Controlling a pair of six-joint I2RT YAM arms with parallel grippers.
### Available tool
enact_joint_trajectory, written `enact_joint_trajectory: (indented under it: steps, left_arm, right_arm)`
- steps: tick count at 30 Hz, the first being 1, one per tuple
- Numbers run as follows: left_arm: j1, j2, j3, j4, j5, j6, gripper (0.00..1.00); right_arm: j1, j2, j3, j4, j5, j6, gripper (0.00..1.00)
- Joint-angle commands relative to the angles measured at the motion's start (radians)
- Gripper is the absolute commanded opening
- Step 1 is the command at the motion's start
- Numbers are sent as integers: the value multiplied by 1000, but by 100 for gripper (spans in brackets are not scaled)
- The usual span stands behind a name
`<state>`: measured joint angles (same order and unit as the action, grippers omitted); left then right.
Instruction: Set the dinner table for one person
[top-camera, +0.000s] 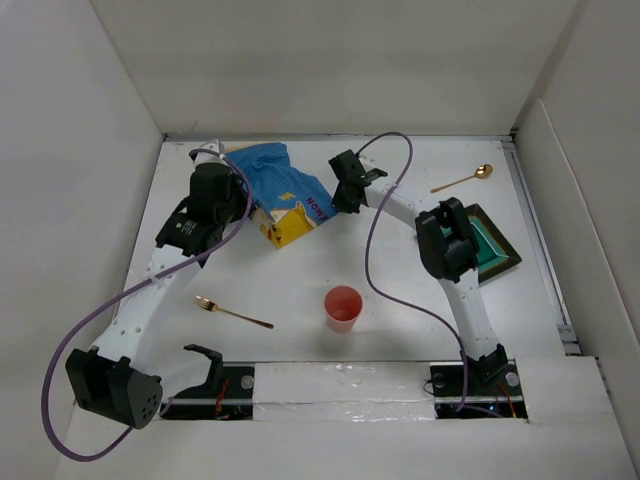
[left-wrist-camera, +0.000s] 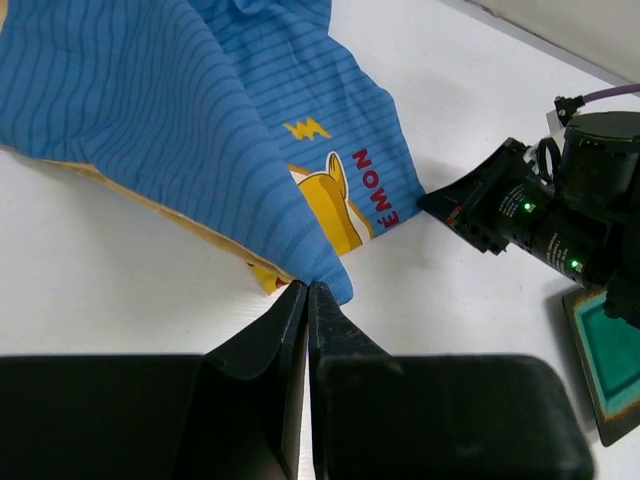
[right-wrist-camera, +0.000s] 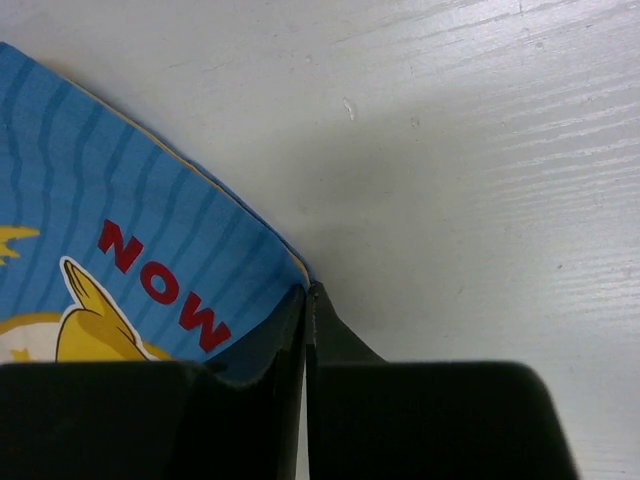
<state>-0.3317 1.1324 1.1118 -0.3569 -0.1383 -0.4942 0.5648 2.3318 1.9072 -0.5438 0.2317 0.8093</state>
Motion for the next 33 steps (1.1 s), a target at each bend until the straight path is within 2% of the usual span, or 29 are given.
enact_joint_trajectory:
  steps: [1, 2, 6, 10, 13, 17, 23, 28, 33]
  left_arm:
    - [-1, -42, -3, 13, -29, 19, 0]
    - [-1, -42, -3, 12, -37, 19, 0]
    - [-1, -48, 0, 13, -63, 23, 0]
    - [-1, -40, 58, 13, -119, 60, 0]
    - [-1, -8, 163, 22, -141, 78, 0]
    - [-1, 35, 374, 32, -153, 98, 0]
    - [-1, 70, 632, 33, -146, 77, 0]
    - [-1, 66, 625, 71, -118, 57, 0]
    - [-1, 131, 547, 119, -92, 37, 0]
  right_arm:
    - [9, -29, -26, 74, 24, 28, 4]
    - [9, -49, -42, 105, 14, 28, 0]
    - [-2, -115, -103, 175, 4, 11, 0]
    - [-11, -299, -184, 263, 50, -53, 0]
    - [-20, -478, -217, 248, 78, -123, 0]
    - [-42, -710, -246, 208, 95, -222, 0]
    - [-114, -1009, -186, 46, 97, -269, 0]
    - [-177, -1085, -132, -11, 49, -271, 0]
    - [-275, -1031, -143, 5, -52, -269, 0]
